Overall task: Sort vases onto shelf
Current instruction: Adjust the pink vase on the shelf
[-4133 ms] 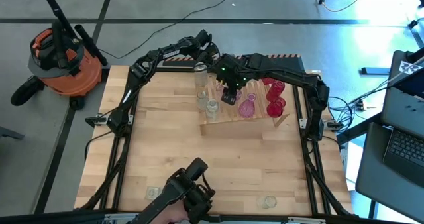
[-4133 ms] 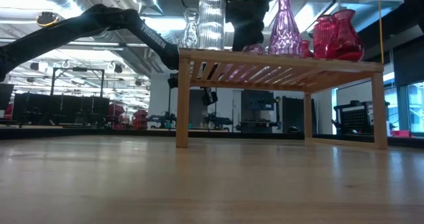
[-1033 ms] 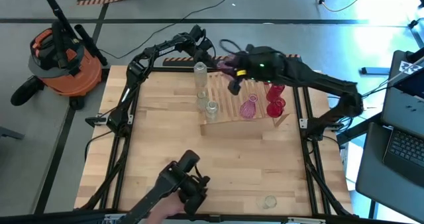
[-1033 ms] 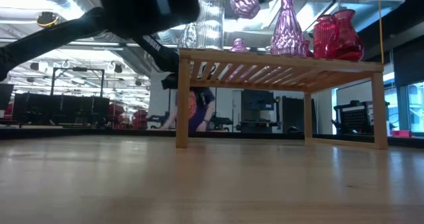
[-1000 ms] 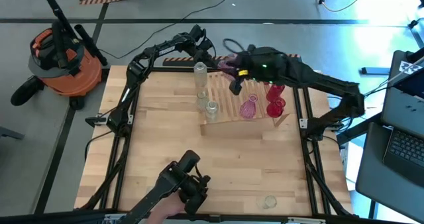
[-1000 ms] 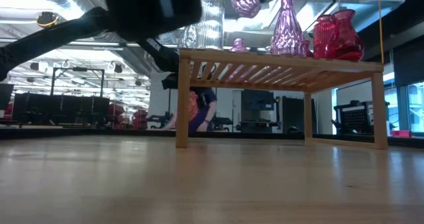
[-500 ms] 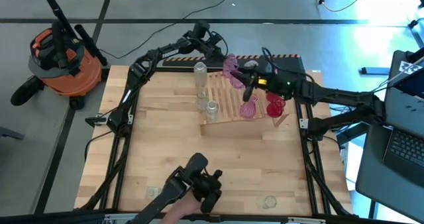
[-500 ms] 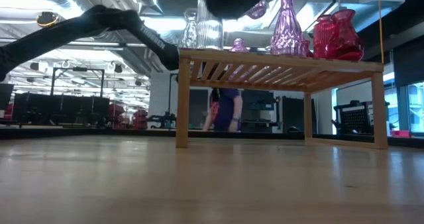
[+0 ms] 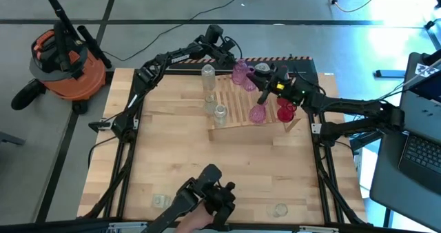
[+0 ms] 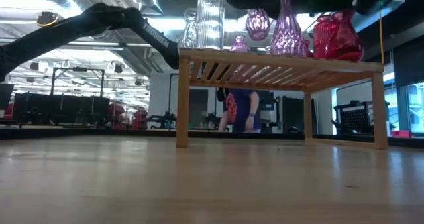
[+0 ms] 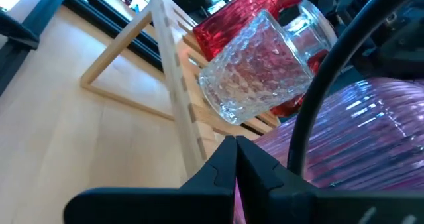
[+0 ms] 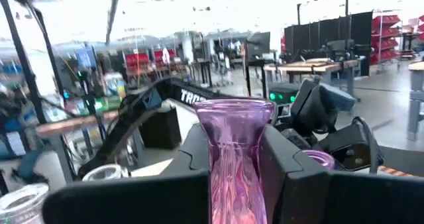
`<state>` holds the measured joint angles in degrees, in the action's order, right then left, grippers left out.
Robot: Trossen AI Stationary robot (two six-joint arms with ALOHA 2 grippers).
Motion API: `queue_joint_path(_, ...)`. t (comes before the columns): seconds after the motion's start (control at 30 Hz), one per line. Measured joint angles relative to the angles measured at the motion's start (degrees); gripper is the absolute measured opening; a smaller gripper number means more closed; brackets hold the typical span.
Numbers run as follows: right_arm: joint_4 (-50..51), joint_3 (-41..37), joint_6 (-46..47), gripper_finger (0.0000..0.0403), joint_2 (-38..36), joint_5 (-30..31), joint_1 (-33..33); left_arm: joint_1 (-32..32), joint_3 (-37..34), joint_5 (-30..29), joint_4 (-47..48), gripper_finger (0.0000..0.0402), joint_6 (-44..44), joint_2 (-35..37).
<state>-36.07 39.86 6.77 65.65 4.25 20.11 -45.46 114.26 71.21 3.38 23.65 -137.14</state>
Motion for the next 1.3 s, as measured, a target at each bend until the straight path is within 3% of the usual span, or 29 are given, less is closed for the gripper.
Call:
queue_joint_path(0.17, -3.14, -1.16, 1.38, 0.0036, 0.18, -5.11, 3.16, -0.45, 0.0, -0.07, -0.01, 0.0, 1.68, 0.0)
queue_joint_path(0.5, -4.58, -0.76, 0.75, 0.0036, 0.13, -7.05, 3.13, -0.65, 0.01, -0.16, -0.02, 0.0, 2.81, 0.0)
queue_joint_path(1.07, 6.51, 13.09, -7.04, 0.0036, -0.87, -10.33, 2.84, -1.33, 0.01, 0.51, 0.07, 0.0, 2.96, 0.0)
queue_joint_path(1.3, 15.93, 13.0, -9.01, 0.0035, -7.96, -2.59, -5.81, -6.57, 0.01, 4.13, 4.34, 0.0, 2.68, 0.0)
